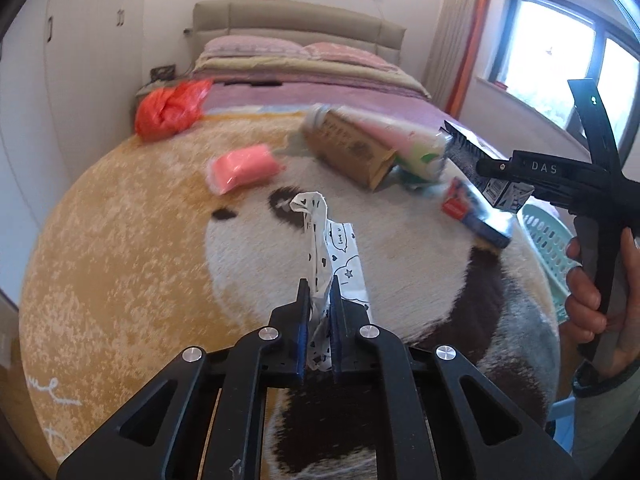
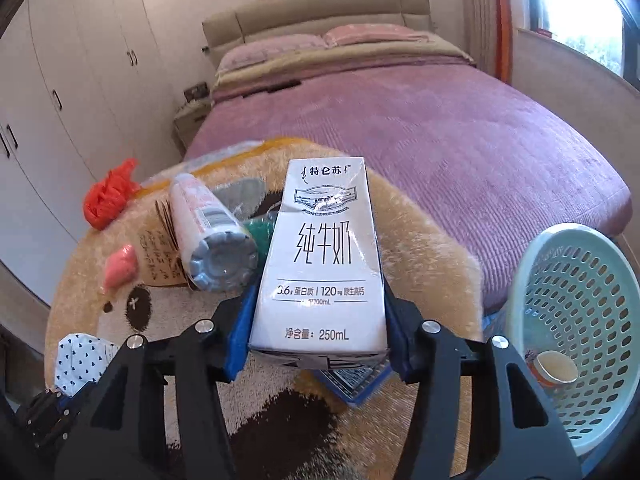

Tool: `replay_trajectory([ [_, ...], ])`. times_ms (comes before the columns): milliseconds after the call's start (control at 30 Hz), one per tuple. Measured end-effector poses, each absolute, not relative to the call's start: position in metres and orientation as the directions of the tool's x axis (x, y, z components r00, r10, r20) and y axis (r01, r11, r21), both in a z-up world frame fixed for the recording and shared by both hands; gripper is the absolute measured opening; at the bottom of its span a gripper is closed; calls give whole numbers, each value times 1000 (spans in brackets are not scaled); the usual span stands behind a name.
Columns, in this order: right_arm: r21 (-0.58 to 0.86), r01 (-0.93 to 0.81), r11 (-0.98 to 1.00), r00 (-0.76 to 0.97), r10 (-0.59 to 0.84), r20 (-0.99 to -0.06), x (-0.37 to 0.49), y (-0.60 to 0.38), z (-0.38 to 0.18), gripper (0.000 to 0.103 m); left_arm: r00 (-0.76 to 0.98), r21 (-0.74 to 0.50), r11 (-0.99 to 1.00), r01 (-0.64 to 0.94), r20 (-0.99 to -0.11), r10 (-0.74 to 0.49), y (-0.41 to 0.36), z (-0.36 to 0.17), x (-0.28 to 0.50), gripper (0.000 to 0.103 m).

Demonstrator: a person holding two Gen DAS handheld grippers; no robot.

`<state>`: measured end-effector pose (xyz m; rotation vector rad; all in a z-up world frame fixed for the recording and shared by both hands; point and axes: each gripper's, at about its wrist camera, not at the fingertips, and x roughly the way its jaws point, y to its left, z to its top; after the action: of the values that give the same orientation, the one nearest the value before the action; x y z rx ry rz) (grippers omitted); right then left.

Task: Collect trash
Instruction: 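Carry the tissue packet and milk carton over the blue basket and release them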

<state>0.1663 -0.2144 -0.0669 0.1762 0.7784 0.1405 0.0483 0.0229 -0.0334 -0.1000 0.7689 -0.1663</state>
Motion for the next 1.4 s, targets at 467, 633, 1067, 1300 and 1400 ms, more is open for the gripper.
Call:
replay_trajectory([
  [467, 233, 85, 969, 817, 66, -573, 107, -309, -25, 52, 730, -169, 925, 340, -572, -373, -57, 17, 66, 6],
  [633, 264, 159, 951, 820, 22, -572, 95, -349, -29, 52, 688, -205, 882, 425, -560, -462, -103, 25, 82, 6],
  [1067, 313, 346, 885, 766, -73, -639, 82, -437, -73, 52, 571, -199, 779, 595, -577, -584, -228, 20, 123, 6],
  [1300, 337, 423, 841, 725, -91, -683, 84, -469, -99, 52, 495, -232, 746, 625, -620, -608, -270, -5, 142, 6],
  [1400, 351, 450, 821, 702, -82, -708, 86, -480, -112, 52, 475, -224, 739, 635, -642, -602, -286, -16, 149, 6],
])
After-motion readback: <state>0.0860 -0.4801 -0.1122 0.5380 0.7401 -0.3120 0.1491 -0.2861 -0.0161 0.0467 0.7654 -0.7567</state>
